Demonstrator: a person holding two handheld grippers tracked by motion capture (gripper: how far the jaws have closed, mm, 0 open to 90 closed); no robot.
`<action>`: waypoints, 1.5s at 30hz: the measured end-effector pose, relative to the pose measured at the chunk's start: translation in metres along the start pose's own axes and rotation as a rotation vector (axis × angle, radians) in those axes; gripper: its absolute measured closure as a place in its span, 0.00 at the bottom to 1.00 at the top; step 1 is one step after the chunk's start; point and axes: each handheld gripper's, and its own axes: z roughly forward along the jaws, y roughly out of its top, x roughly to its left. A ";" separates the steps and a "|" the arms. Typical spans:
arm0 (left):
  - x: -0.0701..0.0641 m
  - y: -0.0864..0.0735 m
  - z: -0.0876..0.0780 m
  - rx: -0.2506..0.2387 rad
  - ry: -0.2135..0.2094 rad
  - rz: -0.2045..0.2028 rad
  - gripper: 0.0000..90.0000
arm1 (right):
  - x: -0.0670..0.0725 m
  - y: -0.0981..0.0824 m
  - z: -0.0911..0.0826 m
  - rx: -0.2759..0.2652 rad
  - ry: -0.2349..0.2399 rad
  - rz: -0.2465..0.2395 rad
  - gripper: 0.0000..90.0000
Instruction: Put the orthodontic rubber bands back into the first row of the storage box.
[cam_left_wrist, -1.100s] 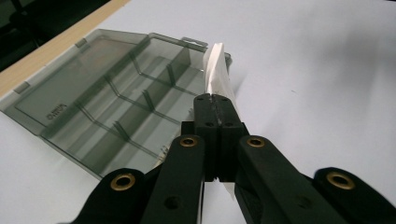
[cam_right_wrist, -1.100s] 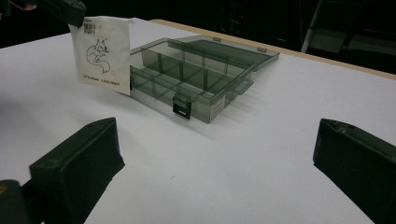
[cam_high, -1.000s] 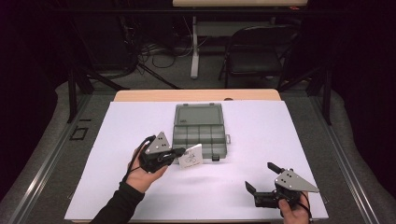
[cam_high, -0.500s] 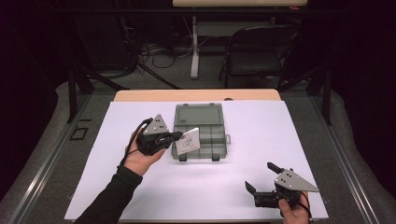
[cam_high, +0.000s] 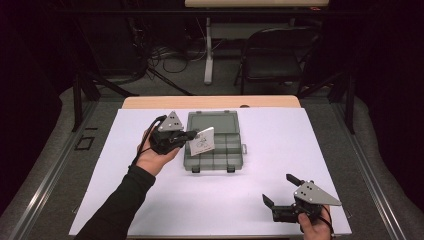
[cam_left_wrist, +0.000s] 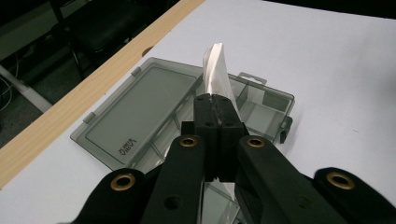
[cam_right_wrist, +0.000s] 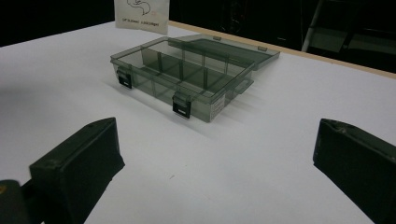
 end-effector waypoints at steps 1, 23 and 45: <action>0.001 0.001 0.000 0.000 0.001 -0.001 1.00 | 0.000 0.000 0.000 0.000 0.001 -0.001 0.00; 0.024 0.008 0.028 0.036 0.023 -0.012 1.00 | 0.000 0.000 0.001 -0.006 -0.001 0.000 0.00; 0.038 -0.004 0.066 0.109 0.016 -0.004 1.00 | -0.001 -0.001 0.001 -0.006 0.001 -0.002 0.00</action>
